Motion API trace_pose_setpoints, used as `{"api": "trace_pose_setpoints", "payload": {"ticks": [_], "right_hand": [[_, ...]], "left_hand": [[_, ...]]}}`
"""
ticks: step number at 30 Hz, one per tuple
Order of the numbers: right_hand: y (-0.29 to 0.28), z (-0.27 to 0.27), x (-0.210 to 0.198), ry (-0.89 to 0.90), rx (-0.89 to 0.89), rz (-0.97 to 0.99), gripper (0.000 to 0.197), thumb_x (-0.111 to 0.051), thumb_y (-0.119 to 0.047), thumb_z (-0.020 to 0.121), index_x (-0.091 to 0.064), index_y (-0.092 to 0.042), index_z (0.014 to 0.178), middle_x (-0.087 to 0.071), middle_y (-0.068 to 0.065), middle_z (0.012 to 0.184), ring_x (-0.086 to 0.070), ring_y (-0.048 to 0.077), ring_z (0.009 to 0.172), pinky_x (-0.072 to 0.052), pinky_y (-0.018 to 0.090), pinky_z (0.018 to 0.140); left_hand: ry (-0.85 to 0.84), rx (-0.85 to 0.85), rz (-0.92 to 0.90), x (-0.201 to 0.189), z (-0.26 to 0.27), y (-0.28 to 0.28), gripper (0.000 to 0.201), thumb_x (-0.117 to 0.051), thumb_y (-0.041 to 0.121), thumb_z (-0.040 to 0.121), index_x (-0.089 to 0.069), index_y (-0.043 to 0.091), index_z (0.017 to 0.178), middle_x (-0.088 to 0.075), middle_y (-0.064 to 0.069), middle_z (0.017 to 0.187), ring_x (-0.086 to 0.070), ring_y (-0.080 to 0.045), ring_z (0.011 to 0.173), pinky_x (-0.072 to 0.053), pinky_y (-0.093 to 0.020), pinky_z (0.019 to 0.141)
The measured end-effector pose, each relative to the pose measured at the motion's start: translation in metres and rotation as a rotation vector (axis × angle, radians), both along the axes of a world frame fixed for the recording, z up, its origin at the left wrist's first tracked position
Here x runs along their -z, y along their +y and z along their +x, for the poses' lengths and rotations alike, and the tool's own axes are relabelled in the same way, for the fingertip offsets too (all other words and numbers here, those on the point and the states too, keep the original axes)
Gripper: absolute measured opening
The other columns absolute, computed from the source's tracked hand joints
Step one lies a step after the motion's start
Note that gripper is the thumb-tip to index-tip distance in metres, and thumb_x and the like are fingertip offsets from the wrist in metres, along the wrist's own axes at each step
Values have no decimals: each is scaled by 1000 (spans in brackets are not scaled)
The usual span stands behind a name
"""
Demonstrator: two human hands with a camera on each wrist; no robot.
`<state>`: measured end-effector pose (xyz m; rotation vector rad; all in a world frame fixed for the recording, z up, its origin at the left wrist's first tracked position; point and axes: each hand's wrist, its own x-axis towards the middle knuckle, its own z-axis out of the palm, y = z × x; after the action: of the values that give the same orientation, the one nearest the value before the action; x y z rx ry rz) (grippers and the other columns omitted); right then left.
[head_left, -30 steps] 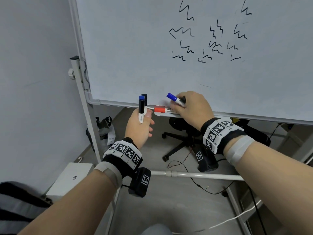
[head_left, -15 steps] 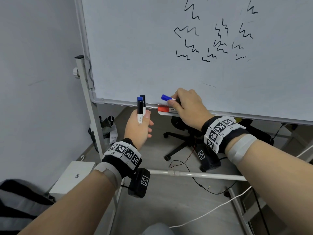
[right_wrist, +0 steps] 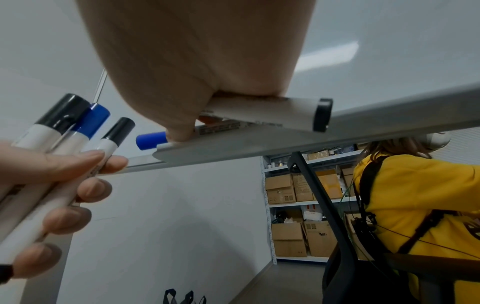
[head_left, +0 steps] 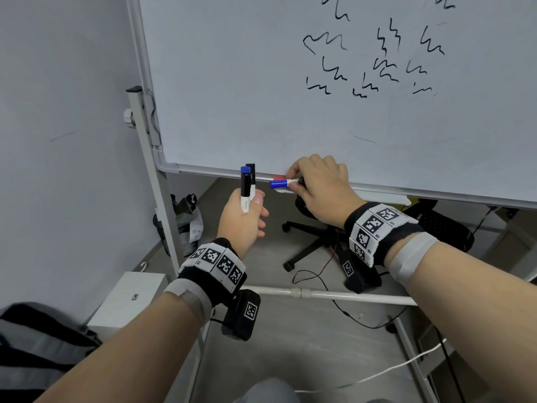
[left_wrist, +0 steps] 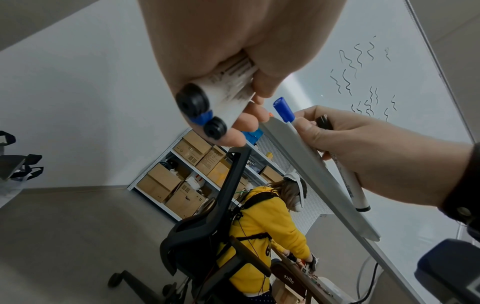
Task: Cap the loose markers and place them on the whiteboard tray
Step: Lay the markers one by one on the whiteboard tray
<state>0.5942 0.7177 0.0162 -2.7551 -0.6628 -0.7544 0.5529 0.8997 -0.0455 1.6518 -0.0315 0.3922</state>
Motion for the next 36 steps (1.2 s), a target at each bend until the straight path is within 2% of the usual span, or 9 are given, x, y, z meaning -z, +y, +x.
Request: {"api": "trace_pose_setpoints", "payload": {"ticks": [6, 12, 22, 28, 31, 34, 36], "right_hand": [[-4, -1, -2, 32, 37, 32, 11, -53, -36, 103, -57, -28, 110, -59, -6, 111, -50, 25, 107, -34, 43, 92], [-8, -4, -3, 59, 62, 29, 16, -52, -38, 104, -58, -27, 115, -56, -3, 114, -48, 25, 109, -28, 39, 87], [-7, -8, -7, 148, 37, 70, 13, -51, -27, 104, -52, -22, 117, -61, 0, 117, -57, 26, 108, -37, 45, 95], [-10, -9, -10, 54, 25, 160, 11, -51, -31, 105, -56, -22, 109, -62, 0, 109, -58, 26, 103, -43, 45, 95], [-14, -12, -23, -35, -6, 272, 21, -47, -32, 108, -58, -15, 106, -65, 2, 96, -58, 28, 93, -49, 45, 83], [-19, -19, -35, -120, -22, 411, 28, -41, -40, 110, -51, -13, 109, -59, 2, 74, -56, 29, 70, -40, 38, 63], [-20, -24, -41, -131, -11, 481, 32, -38, -47, 109, -47, -16, 113, -56, -2, 68, -57, 26, 65, -41, 38, 61]], "left_hand": [[-22, 5, -11, -2, 2, -3, 21, -50, 30, 105, -61, 19, 118, -66, 0, 83, -60, -16, 66, -58, -34, 59], [-36, 24, -14, -4, 0, -9, 16, -50, 28, 106, -63, 25, 114, -66, 0, 80, -59, -16, 65, -58, -35, 59], [-39, 47, 0, -9, -8, -11, 18, -51, 28, 106, -64, 29, 118, -70, 1, 83, -61, -15, 66, -61, -39, 62], [-45, 45, 3, -14, -8, -10, 21, -51, 28, 106, -64, 26, 122, -71, 0, 85, -62, -14, 66, -62, -39, 64], [-46, 42, -9, -16, -8, -8, 22, -51, 28, 106, -63, 22, 124, -71, 0, 85, -62, -14, 66, -62, -39, 64], [-51, 47, -13, -17, -8, -8, 22, -51, 27, 106, -64, 23, 124, -71, -1, 86, -62, -15, 67, -62, -40, 64], [-54, 54, -13, -16, -9, -9, 22, -50, 27, 106, -63, 23, 124, -71, -1, 85, -62, -15, 67, -61, -40, 65]]}}
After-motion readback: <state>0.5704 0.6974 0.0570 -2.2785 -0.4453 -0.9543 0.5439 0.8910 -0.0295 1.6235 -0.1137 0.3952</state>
